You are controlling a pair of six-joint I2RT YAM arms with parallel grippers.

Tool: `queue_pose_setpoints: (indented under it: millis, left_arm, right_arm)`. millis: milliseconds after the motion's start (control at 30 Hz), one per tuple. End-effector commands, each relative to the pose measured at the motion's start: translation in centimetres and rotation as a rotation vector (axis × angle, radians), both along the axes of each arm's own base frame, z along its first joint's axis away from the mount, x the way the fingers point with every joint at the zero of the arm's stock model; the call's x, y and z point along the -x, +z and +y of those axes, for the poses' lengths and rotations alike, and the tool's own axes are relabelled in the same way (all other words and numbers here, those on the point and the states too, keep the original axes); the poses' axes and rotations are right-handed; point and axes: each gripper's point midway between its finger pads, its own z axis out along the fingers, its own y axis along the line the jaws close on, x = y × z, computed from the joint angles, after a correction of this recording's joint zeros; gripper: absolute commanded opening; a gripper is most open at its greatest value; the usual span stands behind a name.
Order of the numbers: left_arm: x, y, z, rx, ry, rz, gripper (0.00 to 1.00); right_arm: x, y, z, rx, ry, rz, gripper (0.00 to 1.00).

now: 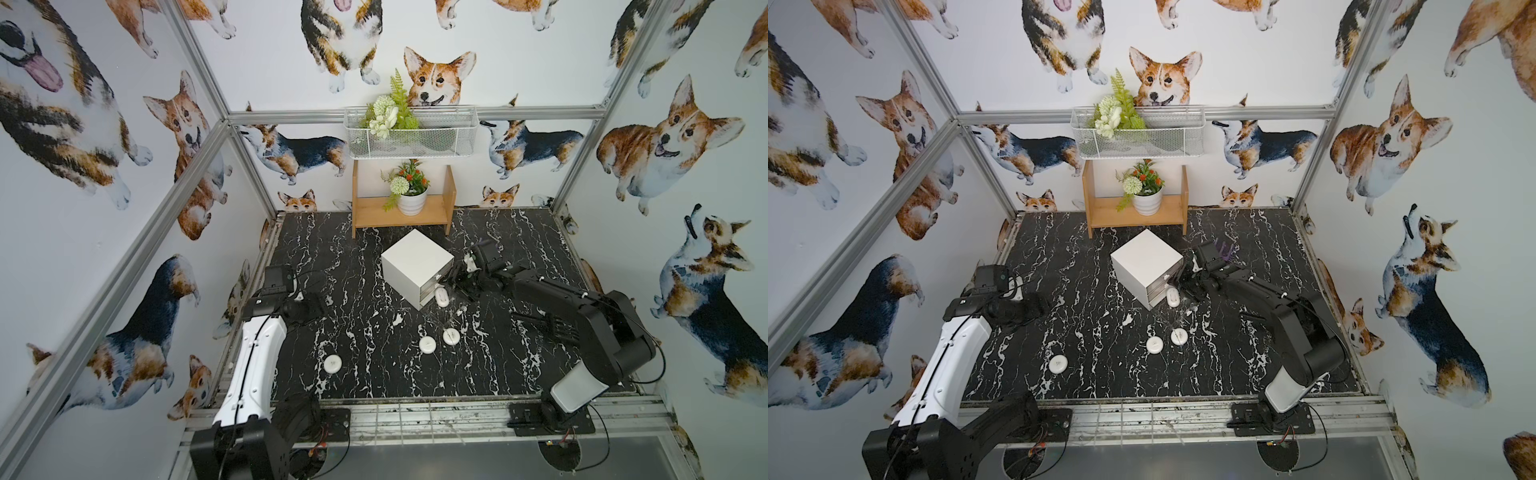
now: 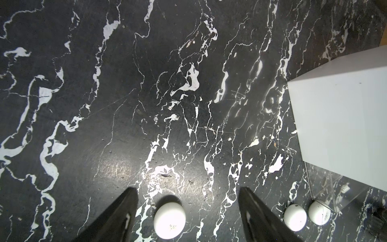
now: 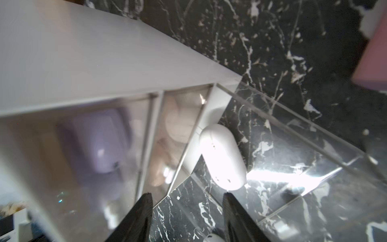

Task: Put the bluetooth earphones in the drawer according to color
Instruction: Place the bluetooth earphone in the drawer, then pick up the Bluetooth earphone from the center of the board.

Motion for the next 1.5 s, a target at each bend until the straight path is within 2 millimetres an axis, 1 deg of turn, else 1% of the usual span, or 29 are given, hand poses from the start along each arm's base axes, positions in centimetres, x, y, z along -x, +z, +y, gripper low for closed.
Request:
queue_pose_setpoints:
  millis: [0, 100, 200, 333, 400, 533, 600, 667, 833, 1000, 1267, 1467]
  left_arm:
    - [0.4, -0.4, -1.0, 0.065, 0.004, 0.015, 0.81]
    - [1.4, -1.6, -1.7, 0.106, 0.007, 0.059, 0.81]
    - [2.7, -2.8, -1.8, 0.108, 0.031, 0.108, 0.81]
    - [4.4, -3.8, -3.0, 0.095, 0.037, 0.168, 0.81]
    - [5.8, -5.1, -4.0, 0.07, 0.018, 0.218, 0.81]
    - [7.8, -6.5, -5.7, 0.021, -0.002, 0.285, 0.82]
    - [8.9, -7.4, -5.9, 0.004, 0.018, 0.309, 0.8]
    - [9.5, -7.7, -5.8, -0.008, 0.05, 0.309, 0.8]
    - [9.3, -7.0, -4.1, -0.073, 0.148, 0.272, 0.8]
    - [9.0, -7.3, -3.3, -0.112, 0.194, 0.273, 0.79]
    - [9.3, -8.0, -3.3, -0.135, 0.196, 0.313, 0.76]
    - [9.7, -9.3, -4.6, -0.126, 0.172, 0.348, 0.74]
  right_arm:
    - [0.1, 2.4, -1.0, 0.017, -0.019, -0.069, 0.6]
    - [0.6, 4.3, -2.0, 0.025, -0.031, -0.116, 0.6]
    - [1.3, 5.2, -3.0, 0.042, -0.039, -0.142, 0.61]
    - [2.2, 5.7, -3.9, 0.042, -0.041, -0.16, 0.61]
    - [2.4, 5.9, -4.3, 0.041, -0.044, -0.166, 0.61]
    - [3.0, 5.8, -4.7, 0.037, -0.039, -0.168, 0.61]
    - [3.2, 5.8, -4.7, 0.03, -0.034, -0.167, 0.61]
    - [3.4, 5.9, -4.8, 0.023, -0.031, -0.173, 0.61]
    - [3.5, 5.8, -4.9, 0.018, -0.026, -0.173, 0.61]
    - [3.5, 5.8, -5.0, 0.018, -0.025, -0.173, 0.61]
    - [3.5, 5.3, -4.9, 0.011, -0.019, -0.166, 0.61]
    - [3.5, 4.9, -4.9, 0.008, -0.014, -0.162, 0.61]
